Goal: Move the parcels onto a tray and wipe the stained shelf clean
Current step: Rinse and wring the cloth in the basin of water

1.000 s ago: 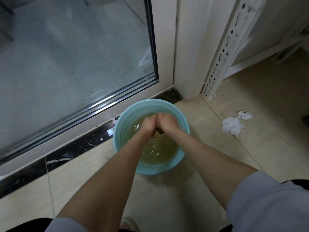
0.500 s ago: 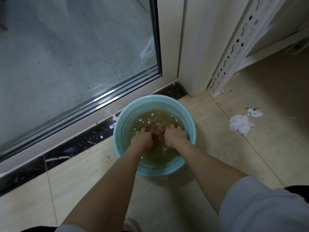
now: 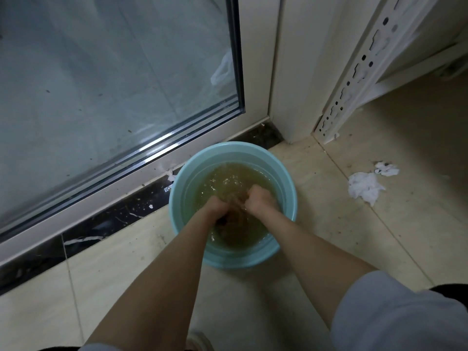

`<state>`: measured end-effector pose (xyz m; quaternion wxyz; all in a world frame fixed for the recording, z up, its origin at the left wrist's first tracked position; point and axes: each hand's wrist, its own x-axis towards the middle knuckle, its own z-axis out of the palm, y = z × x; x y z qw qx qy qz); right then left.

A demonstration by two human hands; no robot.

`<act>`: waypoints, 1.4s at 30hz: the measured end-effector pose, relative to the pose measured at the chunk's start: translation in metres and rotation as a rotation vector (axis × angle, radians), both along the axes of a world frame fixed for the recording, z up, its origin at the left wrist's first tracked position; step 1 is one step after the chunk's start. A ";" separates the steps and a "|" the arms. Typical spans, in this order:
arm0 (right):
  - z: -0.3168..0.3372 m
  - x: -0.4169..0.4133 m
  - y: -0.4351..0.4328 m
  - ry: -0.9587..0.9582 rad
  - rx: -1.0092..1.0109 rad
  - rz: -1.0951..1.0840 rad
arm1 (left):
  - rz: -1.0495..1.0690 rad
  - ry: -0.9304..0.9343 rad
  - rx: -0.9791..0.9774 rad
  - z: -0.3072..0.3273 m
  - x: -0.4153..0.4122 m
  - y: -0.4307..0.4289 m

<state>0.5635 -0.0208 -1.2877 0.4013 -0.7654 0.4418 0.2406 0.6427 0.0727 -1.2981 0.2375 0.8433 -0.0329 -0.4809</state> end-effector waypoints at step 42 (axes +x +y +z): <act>0.017 -0.017 0.010 0.066 -0.113 0.313 | -0.797 -0.296 0.163 0.003 -0.018 0.020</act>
